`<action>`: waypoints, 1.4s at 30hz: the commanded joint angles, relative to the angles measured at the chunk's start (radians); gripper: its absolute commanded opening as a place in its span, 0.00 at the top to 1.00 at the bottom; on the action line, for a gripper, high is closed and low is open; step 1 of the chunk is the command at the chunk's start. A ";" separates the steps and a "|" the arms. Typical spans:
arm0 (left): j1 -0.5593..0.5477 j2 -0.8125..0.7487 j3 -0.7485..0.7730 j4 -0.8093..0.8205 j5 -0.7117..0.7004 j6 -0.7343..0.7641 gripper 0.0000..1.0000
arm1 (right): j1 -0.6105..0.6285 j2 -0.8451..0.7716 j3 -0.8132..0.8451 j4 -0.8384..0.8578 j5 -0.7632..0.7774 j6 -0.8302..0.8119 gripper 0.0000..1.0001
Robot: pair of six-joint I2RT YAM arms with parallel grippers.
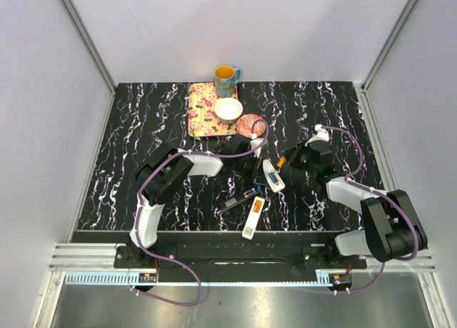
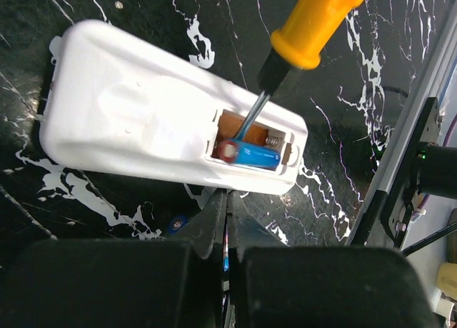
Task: Unload the batteries from the remote control
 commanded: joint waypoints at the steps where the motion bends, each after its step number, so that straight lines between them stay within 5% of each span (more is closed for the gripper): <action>1: -0.005 0.023 0.051 -0.015 -0.058 0.010 1.00 | 0.011 0.028 0.033 -0.017 -0.100 0.052 1.00; 20: -0.002 0.048 0.111 -0.079 -0.083 0.012 1.00 | 0.011 -0.013 0.145 -0.319 -0.029 -0.066 1.00; 42: 0.000 0.062 0.137 -0.107 -0.095 0.007 1.00 | 0.011 -0.030 0.209 -0.384 -0.173 -0.024 1.00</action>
